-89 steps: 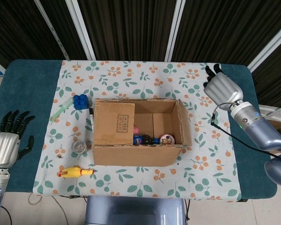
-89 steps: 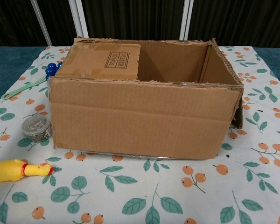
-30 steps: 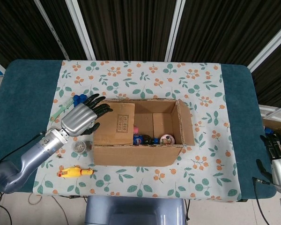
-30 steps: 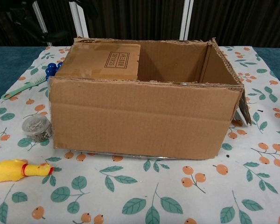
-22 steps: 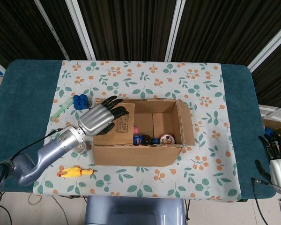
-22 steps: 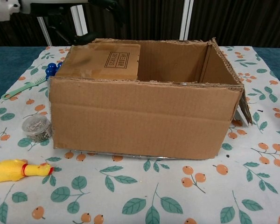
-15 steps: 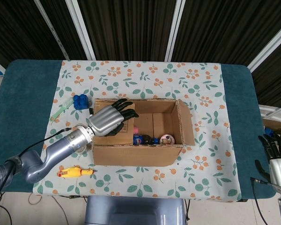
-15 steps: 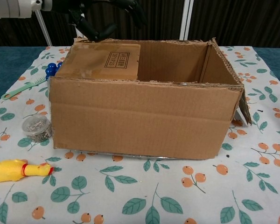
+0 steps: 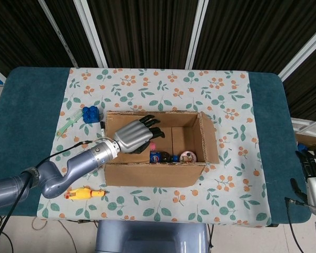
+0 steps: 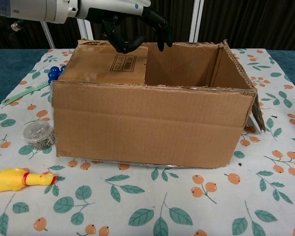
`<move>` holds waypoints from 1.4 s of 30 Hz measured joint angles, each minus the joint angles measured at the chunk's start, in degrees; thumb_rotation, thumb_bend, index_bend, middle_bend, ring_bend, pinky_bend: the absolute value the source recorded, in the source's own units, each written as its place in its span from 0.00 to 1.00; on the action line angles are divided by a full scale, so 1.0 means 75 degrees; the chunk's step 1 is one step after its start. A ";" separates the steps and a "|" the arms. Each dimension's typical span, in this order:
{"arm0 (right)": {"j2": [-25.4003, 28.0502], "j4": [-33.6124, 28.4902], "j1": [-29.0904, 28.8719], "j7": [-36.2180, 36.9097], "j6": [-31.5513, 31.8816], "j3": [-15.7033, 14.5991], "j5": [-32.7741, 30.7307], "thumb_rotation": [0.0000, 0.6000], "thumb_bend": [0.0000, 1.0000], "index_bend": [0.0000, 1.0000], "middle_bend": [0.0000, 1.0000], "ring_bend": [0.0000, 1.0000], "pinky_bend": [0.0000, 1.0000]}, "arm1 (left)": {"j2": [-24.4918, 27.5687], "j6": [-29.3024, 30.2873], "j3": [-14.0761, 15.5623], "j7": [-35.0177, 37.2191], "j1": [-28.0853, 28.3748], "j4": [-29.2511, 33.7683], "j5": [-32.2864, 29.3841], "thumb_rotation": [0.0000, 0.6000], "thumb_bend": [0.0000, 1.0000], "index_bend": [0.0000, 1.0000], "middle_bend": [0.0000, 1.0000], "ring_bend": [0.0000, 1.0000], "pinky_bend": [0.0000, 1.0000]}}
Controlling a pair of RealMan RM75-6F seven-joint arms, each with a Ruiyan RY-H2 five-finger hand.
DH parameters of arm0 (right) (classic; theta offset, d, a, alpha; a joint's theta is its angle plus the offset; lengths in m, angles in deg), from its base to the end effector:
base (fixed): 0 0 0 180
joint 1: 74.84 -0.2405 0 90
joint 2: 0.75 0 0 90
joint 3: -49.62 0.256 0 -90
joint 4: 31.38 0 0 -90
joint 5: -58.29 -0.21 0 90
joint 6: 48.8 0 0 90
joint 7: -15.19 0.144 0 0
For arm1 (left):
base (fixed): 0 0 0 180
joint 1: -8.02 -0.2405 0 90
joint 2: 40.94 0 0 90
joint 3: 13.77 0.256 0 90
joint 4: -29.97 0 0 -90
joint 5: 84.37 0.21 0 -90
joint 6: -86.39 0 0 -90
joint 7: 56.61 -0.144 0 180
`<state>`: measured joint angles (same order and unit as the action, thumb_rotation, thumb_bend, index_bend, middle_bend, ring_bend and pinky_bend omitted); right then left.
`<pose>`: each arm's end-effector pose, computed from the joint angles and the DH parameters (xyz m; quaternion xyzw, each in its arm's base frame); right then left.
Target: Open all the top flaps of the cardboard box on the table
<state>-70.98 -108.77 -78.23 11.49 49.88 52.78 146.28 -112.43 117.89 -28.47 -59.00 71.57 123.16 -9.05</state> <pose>-0.3336 -0.1721 0.1784 0.5835 -0.2470 0.3917 0.6671 -0.0126 0.3732 0.0337 -0.8691 -0.2533 -0.3545 0.2340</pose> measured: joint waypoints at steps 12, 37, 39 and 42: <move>0.0027 -0.0017 0.0056 -0.0045 0.0005 0.0099 0.0169 1.00 0.36 0.14 0.17 0.09 0.19 | -0.0359 -0.0177 0.0283 0.0045 0.0309 -0.0341 -0.0023 1.00 0.74 0.22 0.32 0.11 0.00; 0.0038 -0.0078 0.0160 -0.0020 -0.0005 0.0337 0.0146 1.00 0.36 0.14 0.17 0.09 0.19 | -0.0211 -0.0334 0.0589 -0.0914 0.0871 -0.0165 -0.1223 1.00 0.74 0.21 0.45 0.17 0.00; 0.0034 -0.0071 0.0163 -0.0032 -0.0006 0.0351 0.0148 1.00 0.36 0.14 0.17 0.09 0.19 | -0.0172 -0.0256 0.0600 -0.0966 0.0889 -0.0098 -0.1324 1.00 0.74 0.21 0.47 0.18 0.00; 0.0036 -0.0069 0.0171 -0.0006 -0.0008 0.0372 0.0139 1.00 0.36 0.14 0.17 0.09 0.19 | -0.0093 -0.0200 0.0635 -0.1078 0.0917 -0.0015 -0.1436 1.00 0.74 0.21 0.49 0.19 0.00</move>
<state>-70.71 -109.29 -76.95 11.44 49.82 55.57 147.32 -113.13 116.38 -23.70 -67.08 78.45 123.05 -19.82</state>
